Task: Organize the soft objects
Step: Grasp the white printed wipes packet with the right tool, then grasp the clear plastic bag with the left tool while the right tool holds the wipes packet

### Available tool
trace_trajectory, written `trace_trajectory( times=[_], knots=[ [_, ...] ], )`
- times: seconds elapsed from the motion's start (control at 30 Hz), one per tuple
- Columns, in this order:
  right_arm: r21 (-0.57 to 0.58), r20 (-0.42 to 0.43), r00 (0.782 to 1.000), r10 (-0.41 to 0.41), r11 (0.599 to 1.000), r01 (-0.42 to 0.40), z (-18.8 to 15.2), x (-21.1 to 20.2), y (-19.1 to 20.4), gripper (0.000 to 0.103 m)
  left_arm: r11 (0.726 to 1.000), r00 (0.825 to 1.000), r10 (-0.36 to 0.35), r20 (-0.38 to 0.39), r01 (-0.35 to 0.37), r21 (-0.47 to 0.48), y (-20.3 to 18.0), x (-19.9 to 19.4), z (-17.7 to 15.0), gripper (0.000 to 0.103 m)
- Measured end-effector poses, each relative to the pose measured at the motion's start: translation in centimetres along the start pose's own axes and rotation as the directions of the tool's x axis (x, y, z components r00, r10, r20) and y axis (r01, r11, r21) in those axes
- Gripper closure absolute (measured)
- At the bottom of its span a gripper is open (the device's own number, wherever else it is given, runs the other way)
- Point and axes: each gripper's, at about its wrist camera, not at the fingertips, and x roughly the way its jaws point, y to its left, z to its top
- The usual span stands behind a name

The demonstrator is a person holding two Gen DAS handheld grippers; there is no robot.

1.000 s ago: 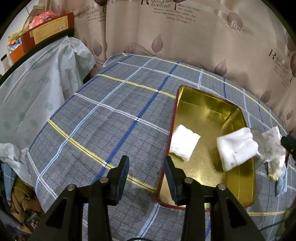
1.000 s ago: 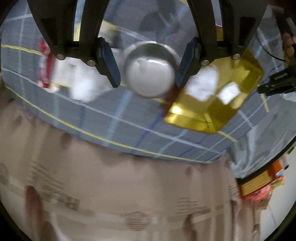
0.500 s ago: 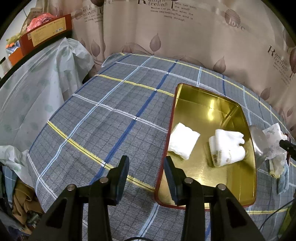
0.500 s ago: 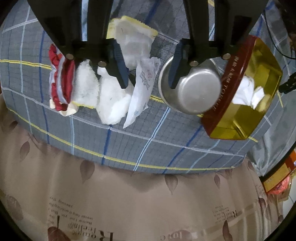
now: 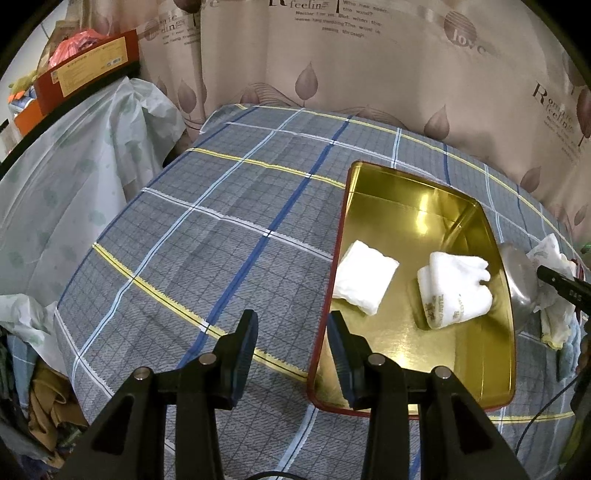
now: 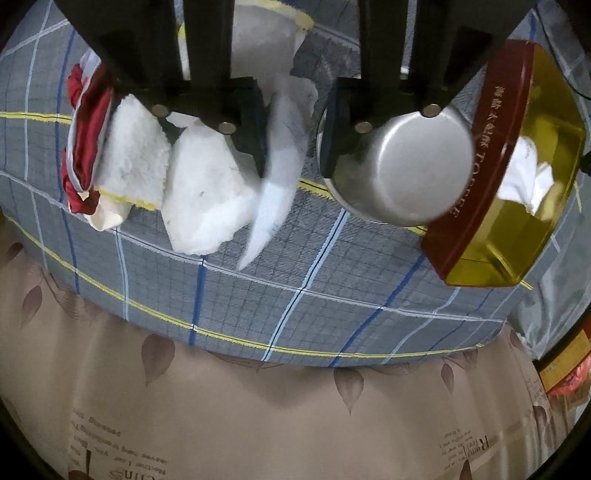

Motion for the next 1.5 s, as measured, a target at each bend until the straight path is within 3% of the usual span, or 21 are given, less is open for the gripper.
trace_trajectory(
  times=[0.17, 0.57, 0.87, 0.97, 1.07, 1.2, 1.5],
  knots=[
    [-0.005, 0.026, 1.000, -0.008, 1.000, 0.009, -0.2, -0.5, 0.1, 0.091, 1.000, 1.000, 0.001, 0.005, -0.001, -0.002, 0.0, 0.0, 0.0, 0.063],
    [-0.007, 0.152, 0.988, -0.001, 1.000, 0.002, -0.8, -7.1, -1.3, 0.092, 0.999, 0.999, 0.023, 0.023, -0.024, 0.045, -1.1, -0.5, -0.2, 0.063],
    [0.010, 0.204, 0.977, -0.063, 0.998, 0.063, -3.5, -12.0, -5.0, 0.092, 0.991, 0.999, -0.027, 0.046, 0.021, 0.136, -4.8, -2.6, -0.4, 0.063],
    [0.029, 0.217, 0.972, -0.086, 0.996, 0.082, -4.3, -12.8, -6.5, 0.092, 0.981, 0.996, -0.074, 0.049, 0.063, 0.183, -7.1, -3.6, -0.2, 0.063],
    [0.062, 0.222, 0.970, -0.097, 0.994, 0.086, -5.2, -13.3, -8.1, 0.092, 0.962, 0.990, -0.135, 0.040, 0.121, 0.246, -10.1, -4.6, 0.0, 0.063],
    [0.092, 0.224, 0.969, -0.105, 0.992, 0.087, -6.4, -13.8, -9.4, 0.092, 0.914, 0.973, -0.231, -0.009, 0.220, 0.341, -15.5, -5.1, 0.1, 0.063],
    [0.133, 0.221, 0.966, -0.133, 0.986, 0.106, -8.7, -14.9, -12.3, 0.092, 0.820, 0.937, -0.332, -0.106, 0.342, 0.459, -25.8, -2.9, -0.6, 0.062]
  ],
)
